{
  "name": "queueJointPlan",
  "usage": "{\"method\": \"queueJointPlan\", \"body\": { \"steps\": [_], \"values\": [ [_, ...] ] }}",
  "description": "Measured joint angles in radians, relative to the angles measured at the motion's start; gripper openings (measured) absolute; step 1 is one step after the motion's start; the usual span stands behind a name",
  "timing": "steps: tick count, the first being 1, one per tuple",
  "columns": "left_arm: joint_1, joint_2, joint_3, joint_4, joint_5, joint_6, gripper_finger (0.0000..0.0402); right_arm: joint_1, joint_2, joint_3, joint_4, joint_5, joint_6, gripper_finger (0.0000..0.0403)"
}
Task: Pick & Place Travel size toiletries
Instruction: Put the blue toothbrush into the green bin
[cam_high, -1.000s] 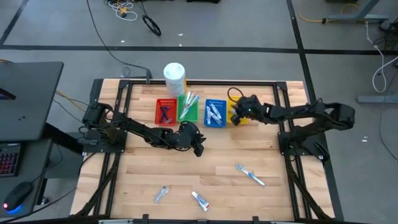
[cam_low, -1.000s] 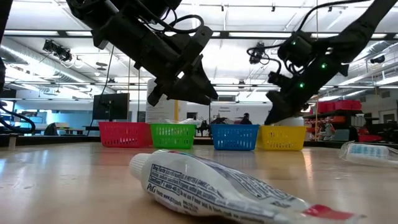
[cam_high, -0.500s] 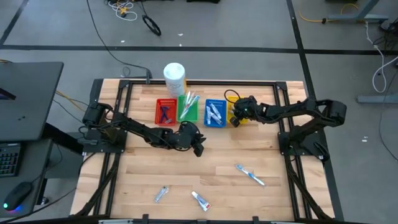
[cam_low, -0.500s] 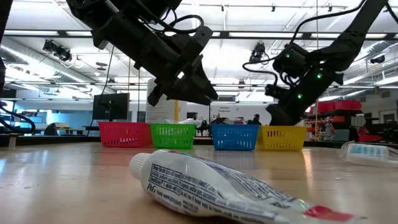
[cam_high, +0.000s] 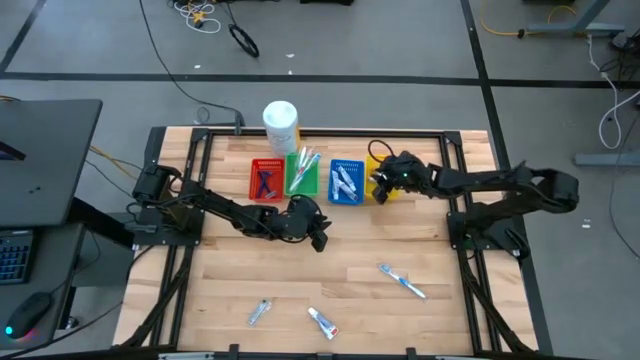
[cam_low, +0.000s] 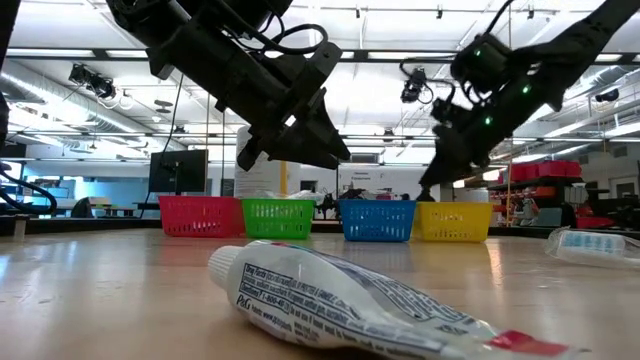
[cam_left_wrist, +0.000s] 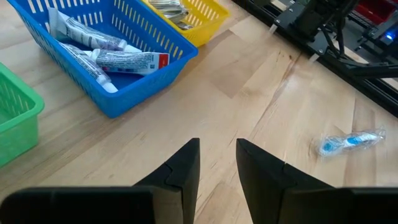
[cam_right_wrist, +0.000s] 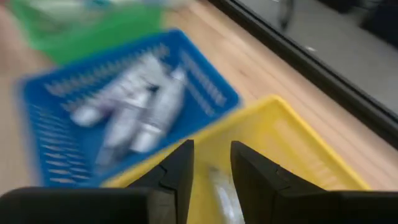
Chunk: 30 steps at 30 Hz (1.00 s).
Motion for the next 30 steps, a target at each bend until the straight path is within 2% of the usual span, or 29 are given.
{"method": "queueJointPlan", "body": {
  "steps": [3, 9, 13, 15, 26, 30],
  "values": [
    [0.0, 0.0, 0.0, 0.0, 0.025, 0.0, 0.0111, 0.019, -0.043, 0.0, 0.012, -0.121, 0.004, 0.0114],
    [-0.006, 0.0, 0.0, 0.0, 0.149, -0.003, 0.0111, 0.075, -0.061, 0.0, 0.076, -0.472, 0.0, 0.0114],
    [-0.023, 0.0, 0.0, 0.0, 0.158, -0.002, 0.0111, 0.133, -0.061, 0.0, 0.084, -0.632, -0.047, 0.0113],
    [-0.031, 0.0, 0.0, 0.0, 0.158, -0.002, 0.0111, 0.162, -0.061, 0.0, 0.084, -0.668, -0.082, 0.0113],
    [-0.07, 0.0, 0.03, 0.002, 0.141, 0.082, 0.0111, 0.245, -0.061, 0.0, 0.114, -0.67, -0.198, 0.0113],
    [-0.099, 0.0, 0.06, 0.003, 0.207, 0.155, 0.0111, 0.266, -0.061, 0.0, 0.114, -0.67, -0.208, 0.0113]
  ]
}}
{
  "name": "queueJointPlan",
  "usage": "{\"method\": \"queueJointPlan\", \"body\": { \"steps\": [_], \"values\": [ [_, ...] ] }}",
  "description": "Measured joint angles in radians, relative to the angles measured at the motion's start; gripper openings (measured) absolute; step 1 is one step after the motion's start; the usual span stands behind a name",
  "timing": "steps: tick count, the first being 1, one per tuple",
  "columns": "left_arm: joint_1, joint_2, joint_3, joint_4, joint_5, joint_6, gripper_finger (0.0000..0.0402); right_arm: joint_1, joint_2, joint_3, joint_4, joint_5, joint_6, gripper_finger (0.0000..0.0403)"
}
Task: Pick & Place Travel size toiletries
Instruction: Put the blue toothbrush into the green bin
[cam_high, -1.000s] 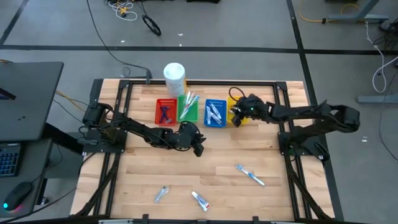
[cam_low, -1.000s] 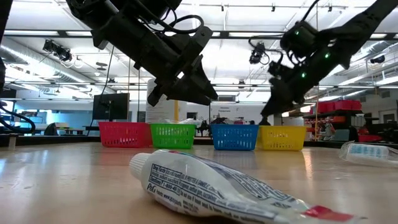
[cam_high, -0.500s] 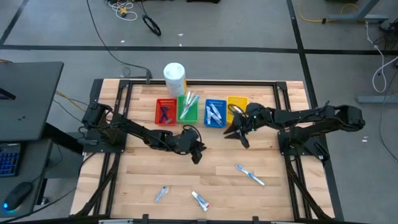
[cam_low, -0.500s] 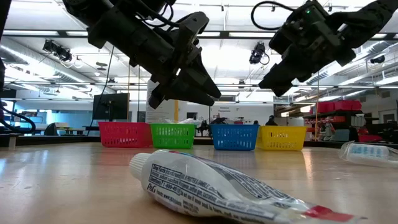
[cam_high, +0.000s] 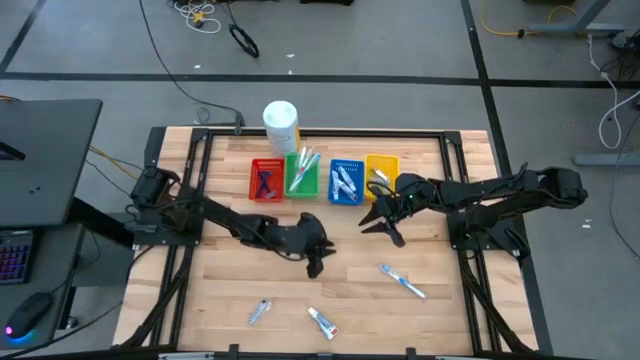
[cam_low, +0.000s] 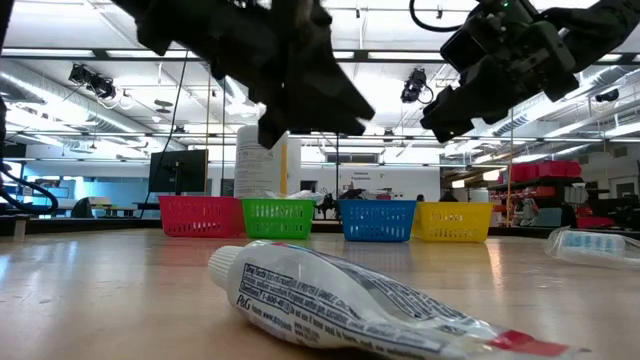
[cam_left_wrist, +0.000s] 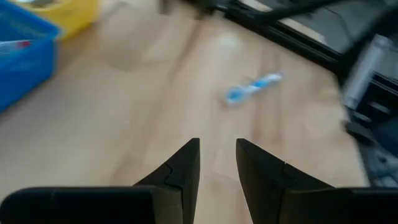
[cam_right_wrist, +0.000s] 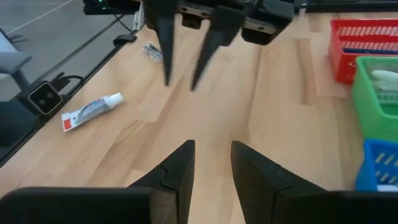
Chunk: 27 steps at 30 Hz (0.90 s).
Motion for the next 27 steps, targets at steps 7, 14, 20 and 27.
{"method": "queueJointPlan", "body": {
  "steps": [7, 14, 20, 27],
  "values": [
    [-0.036, 0.0, 0.008, -0.003, -0.002, 0.047, 0.0111, 0.026, 0.0, 0.0, -0.001, 0.0, 0.0, 0.0113],
    [-0.038, 0.0, 0.008, -0.003, -0.005, 0.071, 0.0111, 0.096, 0.0, 0.0, -0.076, -0.001, 0.06, 0.0113],
    [-0.024, 0.0, 0.008, -0.003, -0.037, 0.174, 0.0111, 0.184, 0.0, 0.0, -0.325, 0.0, 0.285, 0.0113],
    [0.003, 0.0, 0.008, -0.003, -0.049, 0.307, 0.0111, 0.369, 0.0, 0.0, -0.576, 0.261, 0.615, 0.0113]
  ]
}}
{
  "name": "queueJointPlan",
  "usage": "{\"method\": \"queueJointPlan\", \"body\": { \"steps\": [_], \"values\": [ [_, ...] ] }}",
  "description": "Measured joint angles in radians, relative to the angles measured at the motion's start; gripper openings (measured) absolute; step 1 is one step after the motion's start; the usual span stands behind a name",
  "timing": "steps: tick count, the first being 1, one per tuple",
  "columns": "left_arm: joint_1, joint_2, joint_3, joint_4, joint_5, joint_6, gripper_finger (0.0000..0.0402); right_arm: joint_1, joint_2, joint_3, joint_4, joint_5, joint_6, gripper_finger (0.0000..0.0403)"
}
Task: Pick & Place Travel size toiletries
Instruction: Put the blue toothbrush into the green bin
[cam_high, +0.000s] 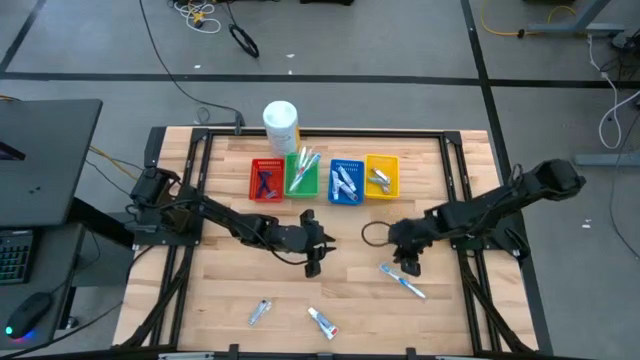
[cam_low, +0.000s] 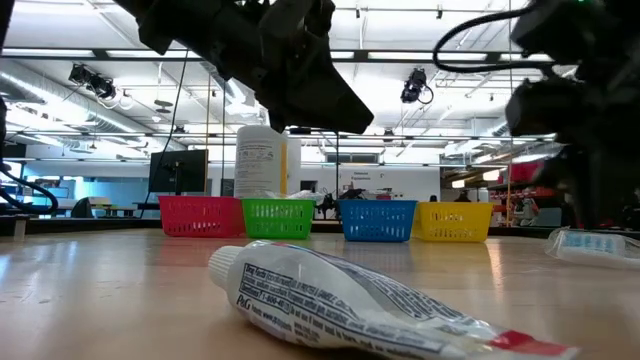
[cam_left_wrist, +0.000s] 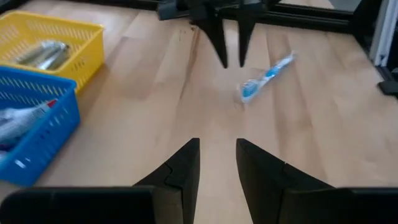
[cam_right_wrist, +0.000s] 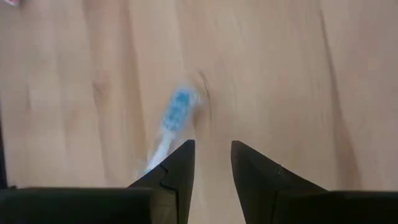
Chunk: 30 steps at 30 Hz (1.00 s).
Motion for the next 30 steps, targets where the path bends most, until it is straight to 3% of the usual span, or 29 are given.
{"method": "queueJointPlan", "body": {
  "steps": [6, 10, 16, 30],
  "values": [
    [0.028, 0.0, 0.0, 0.0, 0.0, 0.084, 0.0111, 0.133, 0.0, 0.0, 0.067, 0.038, 0.193, 0.0113],
    [0.047, 0.0, 0.0, 0.0, 0.0, 0.116, 0.0111, 0.203, 0.006, 0.0, 0.101, 0.135, 0.24, 0.0113],
    [0.065, 0.0, 0.0, 0.0, 0.0, 0.115, 0.0111, 0.27, 0.057, 0.0, 0.068, 0.239, 0.268, 0.0113],
    [0.069, 0.0, 0.0, 0.0, 0.003, 0.076, 0.0111, 0.295, 0.221, 0.004, 0.184, 0.265, 0.23, 0.0101]
  ]
}}
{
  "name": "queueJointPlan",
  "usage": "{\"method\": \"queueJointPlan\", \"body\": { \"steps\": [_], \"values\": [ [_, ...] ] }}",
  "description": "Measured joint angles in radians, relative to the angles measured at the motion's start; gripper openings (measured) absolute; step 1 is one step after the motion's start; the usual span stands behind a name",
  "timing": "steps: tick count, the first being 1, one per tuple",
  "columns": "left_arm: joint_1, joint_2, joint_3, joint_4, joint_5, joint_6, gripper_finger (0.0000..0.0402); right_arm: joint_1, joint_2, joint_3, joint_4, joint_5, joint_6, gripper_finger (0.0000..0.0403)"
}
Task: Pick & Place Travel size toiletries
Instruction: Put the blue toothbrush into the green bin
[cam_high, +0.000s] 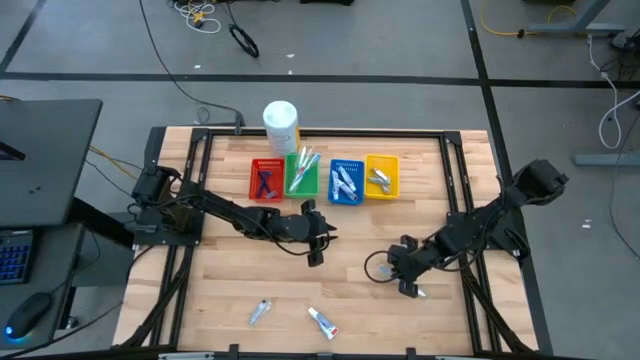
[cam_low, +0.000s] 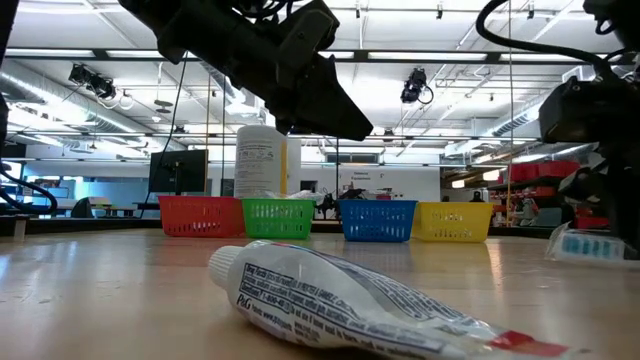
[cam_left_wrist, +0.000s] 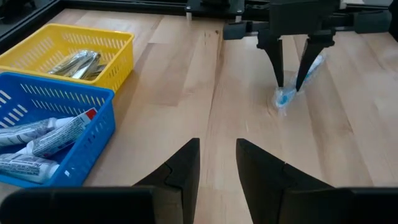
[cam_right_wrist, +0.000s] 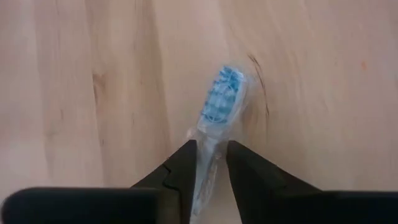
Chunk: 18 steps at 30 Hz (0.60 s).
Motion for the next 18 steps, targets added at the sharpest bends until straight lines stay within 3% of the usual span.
{"method": "queueJointPlan", "body": {
  "steps": [8, 13, 18],
  "values": [
    [0.0, 0.0, 0.0, 0.0, 0.0, -0.003, 0.0111, -0.024, 0.004, -0.004, 0.089, -0.003, -0.11, 0.0013],
    [0.0, 0.0, 0.0, 0.001, 0.0, -0.003, 0.0111, -0.048, -0.001, 0.008, 0.211, -0.001, -0.217, 0.0004],
    [0.0, 0.0, 0.0, 0.003, -0.001, -0.003, 0.0111, -0.102, -0.041, 0.05, 0.308, 0.063, -0.453, 0.0002]
  ]
}}
